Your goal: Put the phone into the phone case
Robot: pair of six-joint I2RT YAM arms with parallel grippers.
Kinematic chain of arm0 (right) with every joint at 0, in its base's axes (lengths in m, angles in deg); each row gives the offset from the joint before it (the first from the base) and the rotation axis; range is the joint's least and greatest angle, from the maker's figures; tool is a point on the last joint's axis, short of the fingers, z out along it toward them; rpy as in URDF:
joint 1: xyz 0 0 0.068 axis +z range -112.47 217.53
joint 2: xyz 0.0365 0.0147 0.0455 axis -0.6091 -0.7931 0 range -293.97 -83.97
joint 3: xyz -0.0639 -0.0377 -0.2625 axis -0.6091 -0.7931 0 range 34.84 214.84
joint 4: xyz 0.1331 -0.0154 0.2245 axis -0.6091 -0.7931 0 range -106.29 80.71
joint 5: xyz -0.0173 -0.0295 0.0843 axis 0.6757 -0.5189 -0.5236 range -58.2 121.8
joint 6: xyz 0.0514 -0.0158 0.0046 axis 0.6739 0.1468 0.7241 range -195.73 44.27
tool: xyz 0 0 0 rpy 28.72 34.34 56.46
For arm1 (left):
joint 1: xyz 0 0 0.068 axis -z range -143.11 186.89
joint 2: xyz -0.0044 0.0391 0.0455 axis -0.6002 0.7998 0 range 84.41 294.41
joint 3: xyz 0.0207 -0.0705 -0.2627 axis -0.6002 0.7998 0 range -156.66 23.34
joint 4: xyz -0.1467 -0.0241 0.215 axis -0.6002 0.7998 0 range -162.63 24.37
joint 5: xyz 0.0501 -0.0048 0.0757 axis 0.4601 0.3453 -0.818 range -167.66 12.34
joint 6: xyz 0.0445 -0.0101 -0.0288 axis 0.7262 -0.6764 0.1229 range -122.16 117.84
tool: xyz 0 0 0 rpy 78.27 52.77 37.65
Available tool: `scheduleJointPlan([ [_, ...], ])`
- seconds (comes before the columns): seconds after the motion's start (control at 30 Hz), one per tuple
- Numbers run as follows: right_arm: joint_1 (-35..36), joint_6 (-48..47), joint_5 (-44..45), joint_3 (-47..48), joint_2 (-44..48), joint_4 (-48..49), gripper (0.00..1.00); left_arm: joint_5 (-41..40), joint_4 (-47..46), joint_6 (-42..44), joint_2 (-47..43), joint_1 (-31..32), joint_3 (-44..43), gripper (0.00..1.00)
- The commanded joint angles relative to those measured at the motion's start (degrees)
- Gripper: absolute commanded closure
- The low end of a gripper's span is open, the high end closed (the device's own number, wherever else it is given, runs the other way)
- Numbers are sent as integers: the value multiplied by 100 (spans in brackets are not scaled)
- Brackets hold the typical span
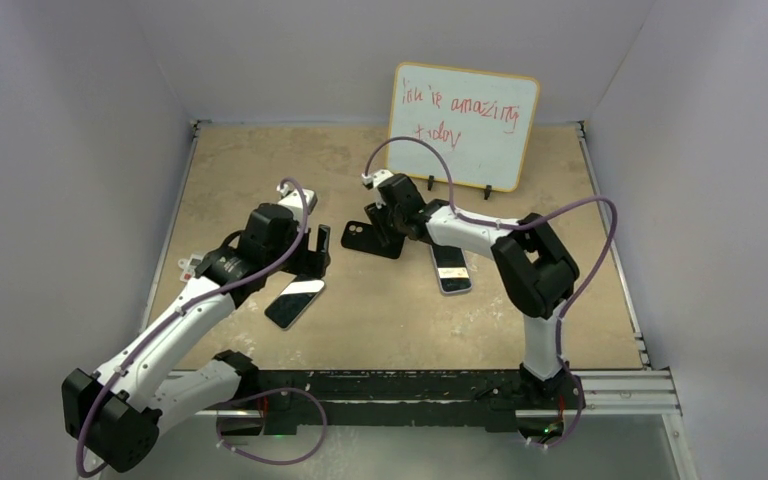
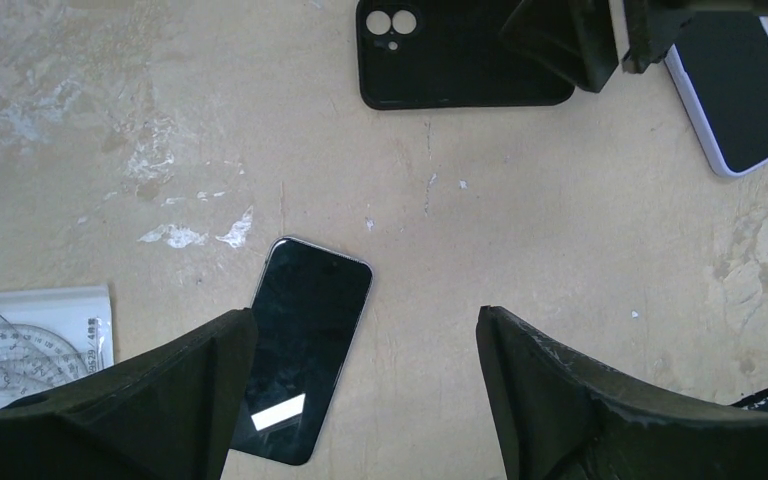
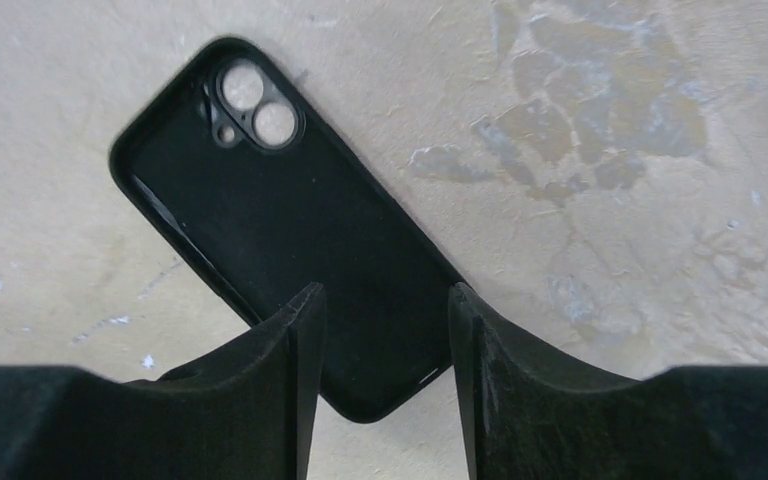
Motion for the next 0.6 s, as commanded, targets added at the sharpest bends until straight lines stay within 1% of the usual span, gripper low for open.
scheduleJointPlan([
  [0.0, -19, -727, -270, 382, -174, -304, 48, -145, -210, 59, -147, -10, 17, 16],
  [0.13, -27, -1037, -350, 515, -334, -280, 44, -126, -194, 68, -91, -5, 12, 16],
  [0.57, -249, -1314, -589, 818, -711, -331, 43, -161, -203, 59, -112, -6, 38, 16],
])
